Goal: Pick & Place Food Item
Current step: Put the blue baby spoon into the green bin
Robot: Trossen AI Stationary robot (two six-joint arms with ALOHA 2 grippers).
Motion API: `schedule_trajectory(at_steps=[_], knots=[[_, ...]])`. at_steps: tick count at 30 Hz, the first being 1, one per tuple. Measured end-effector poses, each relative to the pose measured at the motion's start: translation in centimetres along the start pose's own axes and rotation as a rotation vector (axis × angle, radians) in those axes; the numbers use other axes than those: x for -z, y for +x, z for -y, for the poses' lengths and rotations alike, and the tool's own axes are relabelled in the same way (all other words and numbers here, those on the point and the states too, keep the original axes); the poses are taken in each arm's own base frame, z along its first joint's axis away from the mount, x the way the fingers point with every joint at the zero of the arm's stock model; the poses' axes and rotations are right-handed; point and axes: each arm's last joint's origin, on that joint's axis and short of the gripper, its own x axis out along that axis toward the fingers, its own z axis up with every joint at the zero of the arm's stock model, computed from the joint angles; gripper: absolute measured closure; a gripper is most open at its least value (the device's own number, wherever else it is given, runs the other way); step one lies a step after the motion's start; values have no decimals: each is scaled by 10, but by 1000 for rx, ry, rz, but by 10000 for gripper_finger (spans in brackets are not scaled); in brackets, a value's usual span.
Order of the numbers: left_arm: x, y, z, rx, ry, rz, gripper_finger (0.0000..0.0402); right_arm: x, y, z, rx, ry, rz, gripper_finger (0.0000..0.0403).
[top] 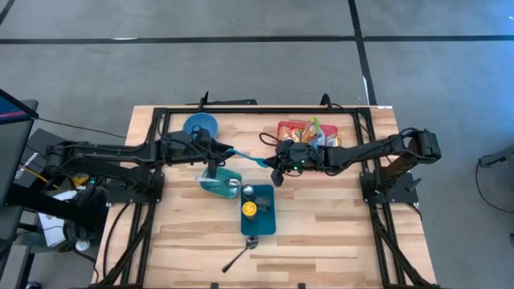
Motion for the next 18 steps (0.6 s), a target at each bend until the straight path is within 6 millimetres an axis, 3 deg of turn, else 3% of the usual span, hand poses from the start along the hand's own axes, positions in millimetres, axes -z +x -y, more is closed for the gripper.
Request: schedule_trajectory(at_steps=[18], knots=[[6,8,0,46,-1,-45,296,6,-1,-2,8,-13,-47,403]])
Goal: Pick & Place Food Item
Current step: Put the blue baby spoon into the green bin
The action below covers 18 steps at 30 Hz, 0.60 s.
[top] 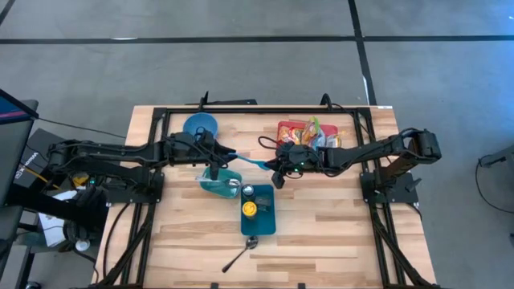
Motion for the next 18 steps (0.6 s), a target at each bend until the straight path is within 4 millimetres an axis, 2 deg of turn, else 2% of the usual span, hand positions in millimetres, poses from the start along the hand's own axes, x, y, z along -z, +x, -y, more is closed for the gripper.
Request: schedule_trajectory(at_steps=[5,18], knots=[[0,0,0,0,0,0,307,0,0,0,1,0,-2,403],[1,0,0,-4,1,-7,388,0,0,0,4,0,-1,403]])
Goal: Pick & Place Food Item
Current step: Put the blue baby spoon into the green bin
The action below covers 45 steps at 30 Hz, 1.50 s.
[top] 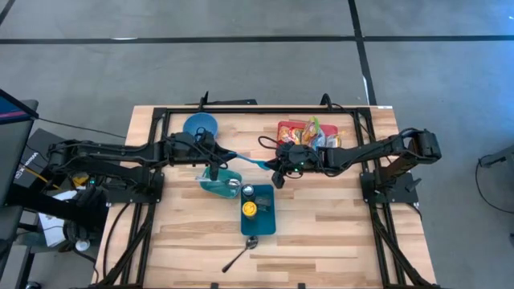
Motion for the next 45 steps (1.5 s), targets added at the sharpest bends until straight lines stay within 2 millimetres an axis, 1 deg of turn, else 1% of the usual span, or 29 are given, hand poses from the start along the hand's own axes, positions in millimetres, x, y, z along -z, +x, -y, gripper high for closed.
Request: schedule_trajectory(at_steps=[2,7,11,38,42,45], knots=[[0,0,0,0,0,0,393,0,0,0,0,0,0,403],[0,0,0,-1,0,-1,387,0,0,0,0,0,0,403],[1,0,0,-4,1,-10,394,0,0,0,0,7,-2,403],[1,0,0,-5,1,-15,395,0,0,0,-3,7,-2,400],[1,0,-1,-6,1,-15,395,0,0,0,-3,7,-2,395],[2,0,-1,-7,0,-17,395,0,0,1,-1,9,0,382]])
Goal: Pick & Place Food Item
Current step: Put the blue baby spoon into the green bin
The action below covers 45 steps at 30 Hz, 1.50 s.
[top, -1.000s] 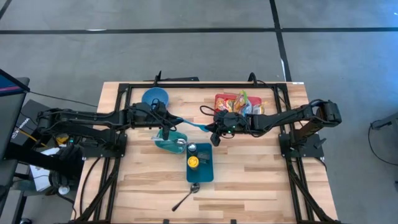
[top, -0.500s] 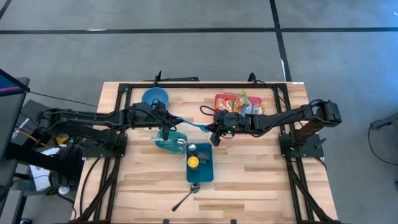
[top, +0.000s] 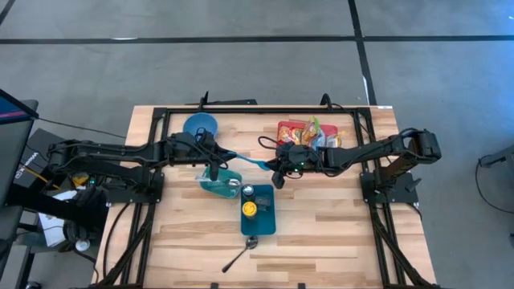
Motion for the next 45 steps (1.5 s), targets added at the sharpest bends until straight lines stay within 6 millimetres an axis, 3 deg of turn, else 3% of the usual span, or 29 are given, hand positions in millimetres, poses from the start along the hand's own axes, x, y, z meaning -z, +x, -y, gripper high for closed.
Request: schedule_trajectory(at_steps=[12,19,27,45], knots=[[1,0,0,-7,0,-7,395,-1,-1,0,-3,-52,4,321],[0,-2,0,-5,-11,-1,395,-15,-25,-2,-16,-86,37,310],[0,-13,-1,-18,-71,-36,395,-22,-50,-1,-10,-112,21,310],[5,-58,-5,-88,-229,-143,393,-17,-51,1,11,-120,-28,310]])
